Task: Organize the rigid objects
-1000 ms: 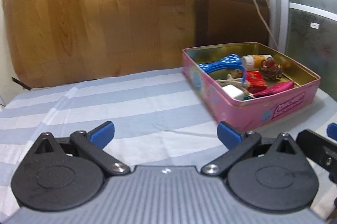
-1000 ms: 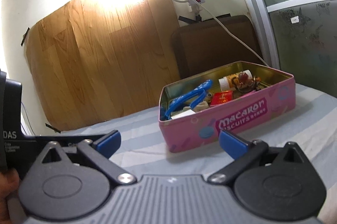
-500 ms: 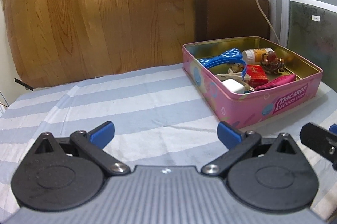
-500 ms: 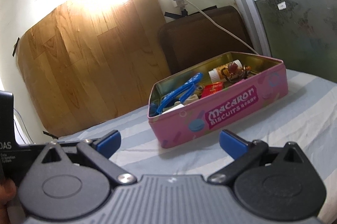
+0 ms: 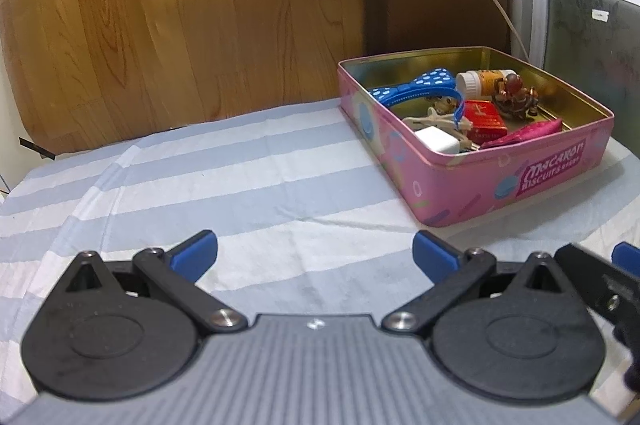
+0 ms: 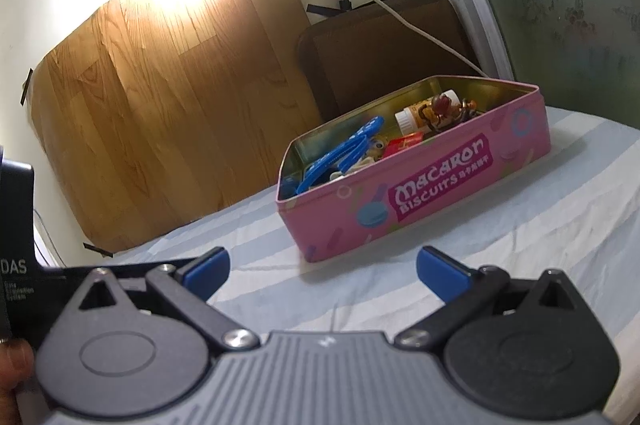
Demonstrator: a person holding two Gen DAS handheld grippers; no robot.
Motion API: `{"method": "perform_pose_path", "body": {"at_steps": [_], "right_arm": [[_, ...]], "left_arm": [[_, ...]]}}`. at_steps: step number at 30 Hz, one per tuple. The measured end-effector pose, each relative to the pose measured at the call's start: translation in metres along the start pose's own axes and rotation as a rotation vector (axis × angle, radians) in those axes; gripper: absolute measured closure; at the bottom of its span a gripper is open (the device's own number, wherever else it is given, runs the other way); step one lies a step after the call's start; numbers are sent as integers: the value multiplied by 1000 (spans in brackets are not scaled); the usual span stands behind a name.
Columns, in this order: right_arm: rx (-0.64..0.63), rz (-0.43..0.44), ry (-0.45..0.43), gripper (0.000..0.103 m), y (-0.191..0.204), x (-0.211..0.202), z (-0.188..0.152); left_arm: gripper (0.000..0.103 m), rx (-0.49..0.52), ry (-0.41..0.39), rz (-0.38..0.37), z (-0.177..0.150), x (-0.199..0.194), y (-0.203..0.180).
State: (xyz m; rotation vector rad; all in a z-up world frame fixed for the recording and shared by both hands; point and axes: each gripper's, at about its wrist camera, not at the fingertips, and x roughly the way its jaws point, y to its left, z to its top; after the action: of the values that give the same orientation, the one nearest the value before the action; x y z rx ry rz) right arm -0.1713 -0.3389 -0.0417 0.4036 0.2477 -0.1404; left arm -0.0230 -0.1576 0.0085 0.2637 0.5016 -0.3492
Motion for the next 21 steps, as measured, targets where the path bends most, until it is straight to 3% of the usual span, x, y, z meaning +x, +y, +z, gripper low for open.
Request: {"method": "perform_pose_path", "body": {"at_steps": [15, 21], "right_arm": [[0, 4, 17, 0, 1, 3, -5], [-4, 4, 20, 0, 2, 3, -6]], "left_arm": [[0, -9, 16, 1, -3, 4, 3], [0, -17, 7, -30, -4, 3, 4]]}}
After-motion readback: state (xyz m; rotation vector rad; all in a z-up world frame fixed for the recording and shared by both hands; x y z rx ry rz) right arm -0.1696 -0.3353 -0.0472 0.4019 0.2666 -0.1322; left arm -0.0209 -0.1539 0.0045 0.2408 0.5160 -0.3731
